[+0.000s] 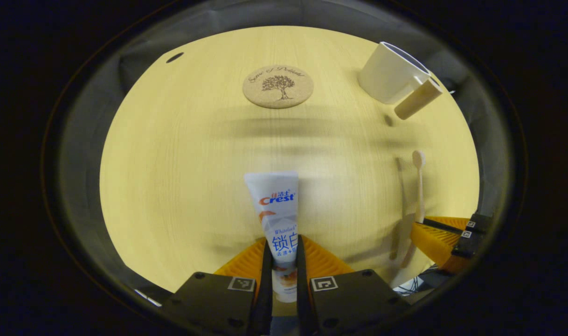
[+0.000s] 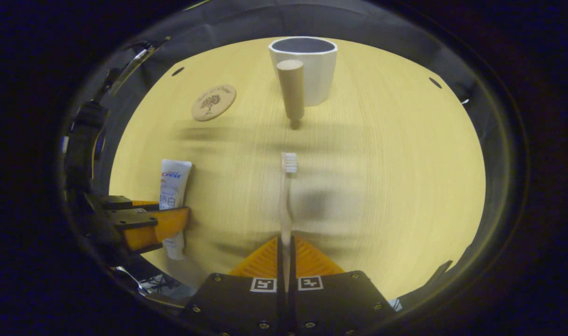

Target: Put the toothbrush and toothpaste on the desktop into the cup, then pick up the cup and place it on the coaster on the desktop.

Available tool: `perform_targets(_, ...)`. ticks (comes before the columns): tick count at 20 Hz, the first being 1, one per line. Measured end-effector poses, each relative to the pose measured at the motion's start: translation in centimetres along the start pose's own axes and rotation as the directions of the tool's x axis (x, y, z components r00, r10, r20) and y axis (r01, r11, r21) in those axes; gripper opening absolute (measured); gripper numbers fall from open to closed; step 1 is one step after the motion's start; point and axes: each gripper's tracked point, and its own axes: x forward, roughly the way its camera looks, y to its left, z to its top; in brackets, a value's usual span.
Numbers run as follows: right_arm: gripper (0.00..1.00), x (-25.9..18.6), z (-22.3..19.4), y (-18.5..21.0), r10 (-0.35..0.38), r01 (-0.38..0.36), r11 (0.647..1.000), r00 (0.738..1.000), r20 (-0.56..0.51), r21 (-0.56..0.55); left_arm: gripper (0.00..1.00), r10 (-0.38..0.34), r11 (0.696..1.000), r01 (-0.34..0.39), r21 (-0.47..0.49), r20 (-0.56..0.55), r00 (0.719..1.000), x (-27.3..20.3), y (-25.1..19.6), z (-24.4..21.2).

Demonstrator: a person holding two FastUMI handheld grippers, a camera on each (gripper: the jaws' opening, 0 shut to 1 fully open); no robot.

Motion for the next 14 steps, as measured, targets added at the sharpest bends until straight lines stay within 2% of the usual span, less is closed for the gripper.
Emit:
perform_targets(4, 0.02, -2.1, 1.6, 0.6, 0.038, -0.039, 0.999, 0.993, 0.108, 0.01, 0.3, -0.015, 1.0, 0.013, 0.016, 0.095, 0.995, -1.0, 0.0, 1.4)
perform_targets(5, 0.02, -2.6, 2.3, 0.7, 0.043, -0.044, 0.999, 0.988, 0.147, 0.004, 0.29, -0.015, 1.0, 0.014, 0.011, 0.122, 0.992, -1.3, 0.0, 1.8)
perform_targets(6, 0.02, -3.0, 2.6, 0.5, 0.043, -0.042, 0.999, 0.983, 0.181, -0.006, 0.22, -0.032, 0.999, 0.031, 0.006, 0.153, 0.988, -1.6, -0.3, 2.1)
perform_targets(9, 0.02, -4.3, 4.3, 0.1, 0.041, -0.03, 0.999, 0.953, 0.299, -0.042, 0.2, -0.074, 0.997, 0.077, -0.004, 0.217, 0.973, -2.0, -1.2, 2.9)
perform_targets(11, 0.02, -5.0, 5.3, 0.2, 0.047, -0.032, 0.998, 0.934, 0.354, -0.047, 0.24, -0.097, 0.995, 0.103, -0.011, 0.252, 0.963, -2.3, -1.6, 3.4)
perform_targets(14, 0.02, -5.9, 7.2, -0.2, 0.048, -0.033, 0.999, 0.895, 0.443, -0.042, 0.22, -0.119, 0.992, 0.123, 0.004, 0.304, 0.945, -3.4, -2.0, 4.2)
